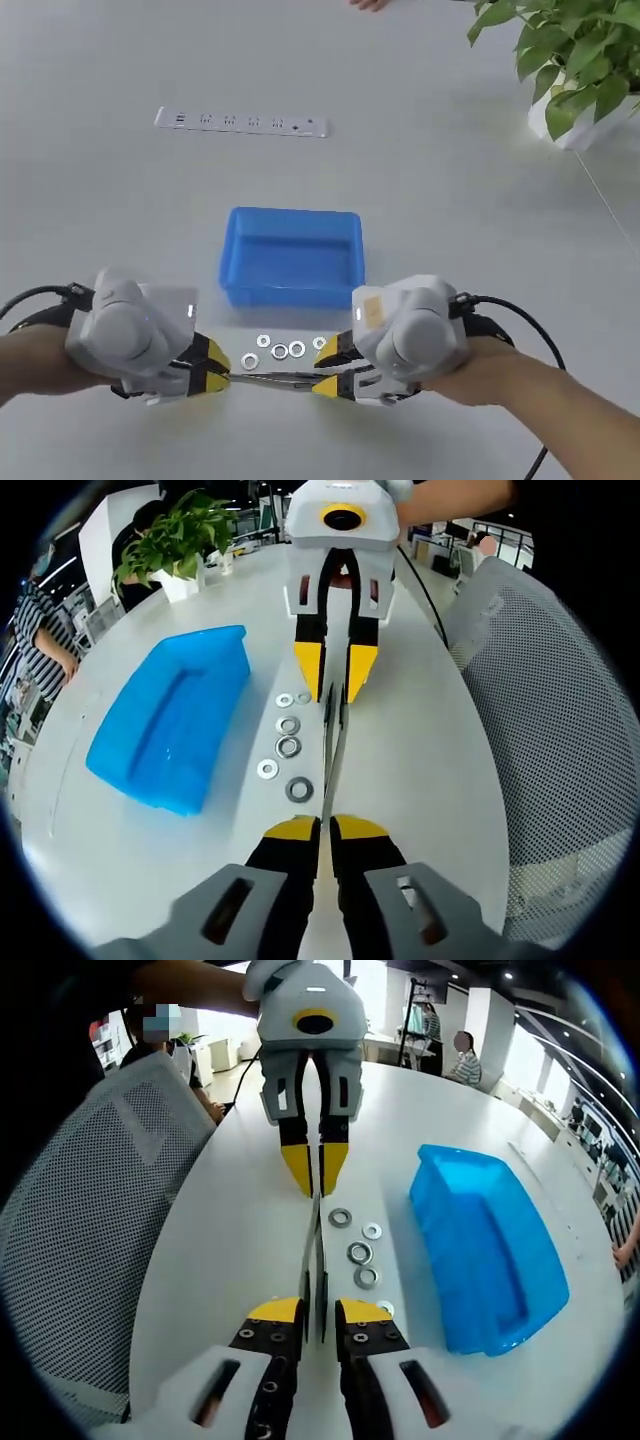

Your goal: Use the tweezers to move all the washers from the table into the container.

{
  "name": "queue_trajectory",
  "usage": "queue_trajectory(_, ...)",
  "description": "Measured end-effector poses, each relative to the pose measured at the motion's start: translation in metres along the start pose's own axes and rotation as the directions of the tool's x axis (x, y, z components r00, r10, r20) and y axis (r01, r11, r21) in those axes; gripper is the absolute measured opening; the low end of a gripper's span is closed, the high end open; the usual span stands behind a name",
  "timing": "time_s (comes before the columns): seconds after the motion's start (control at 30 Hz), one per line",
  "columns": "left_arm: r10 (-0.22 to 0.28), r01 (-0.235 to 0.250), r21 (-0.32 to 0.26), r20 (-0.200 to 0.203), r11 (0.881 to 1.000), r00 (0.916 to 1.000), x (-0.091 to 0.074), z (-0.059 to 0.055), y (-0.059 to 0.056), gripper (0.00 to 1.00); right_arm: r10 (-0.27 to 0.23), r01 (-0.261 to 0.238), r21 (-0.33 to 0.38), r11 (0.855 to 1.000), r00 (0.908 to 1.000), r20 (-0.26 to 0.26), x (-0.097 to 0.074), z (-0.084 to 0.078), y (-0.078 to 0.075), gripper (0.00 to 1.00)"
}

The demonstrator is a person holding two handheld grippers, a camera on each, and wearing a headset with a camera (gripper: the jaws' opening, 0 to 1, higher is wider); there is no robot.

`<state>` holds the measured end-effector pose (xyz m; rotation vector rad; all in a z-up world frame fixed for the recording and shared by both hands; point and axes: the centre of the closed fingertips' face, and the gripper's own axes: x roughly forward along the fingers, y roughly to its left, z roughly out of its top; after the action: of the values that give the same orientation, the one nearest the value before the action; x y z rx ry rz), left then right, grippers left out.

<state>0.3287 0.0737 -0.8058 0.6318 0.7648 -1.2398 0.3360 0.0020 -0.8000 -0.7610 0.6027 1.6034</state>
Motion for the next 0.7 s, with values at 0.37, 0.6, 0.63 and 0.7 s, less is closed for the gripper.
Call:
queue_trajectory(0.37, -0.010, 0.010, 0.020, -0.001, 1.000, 0.9999, 0.0034, 0.0014, -0.0010, 0.06, 0.014, -0.014, -0.022, 1.000, 0.9999, -0.006, 0.0045, 0.0002, 0.0013, 0.12)
queue_trajectory(0.6, -0.007, 0.007, 0.025, -0.003, 1.000, 1.0000, 0.0018, 0.0037, -0.0029, 0.06, 0.012, -0.012, -0.025, 1.000, 0.9999, -0.012, 0.0048, -0.0008, 0.0019, 0.12)
queue_trajectory(0.63, -0.005, 0.005, 0.028, 0.001, 1.000, 1.0000, 0.0007, 0.0051, -0.0033, 0.06, 0.012, -0.012, -0.024, 1.000, 0.9999, -0.012, 0.0048, -0.0011, 0.0021, 0.12)
queue_trajectory(0.7, 0.000, -0.001, 0.023, 0.006, 1.000, 1.0000, -0.0016, 0.0077, -0.0030, 0.06, 0.011, -0.011, -0.025, 1.000, 0.9998, -0.014, 0.0049, -0.0018, 0.0023, 0.12)
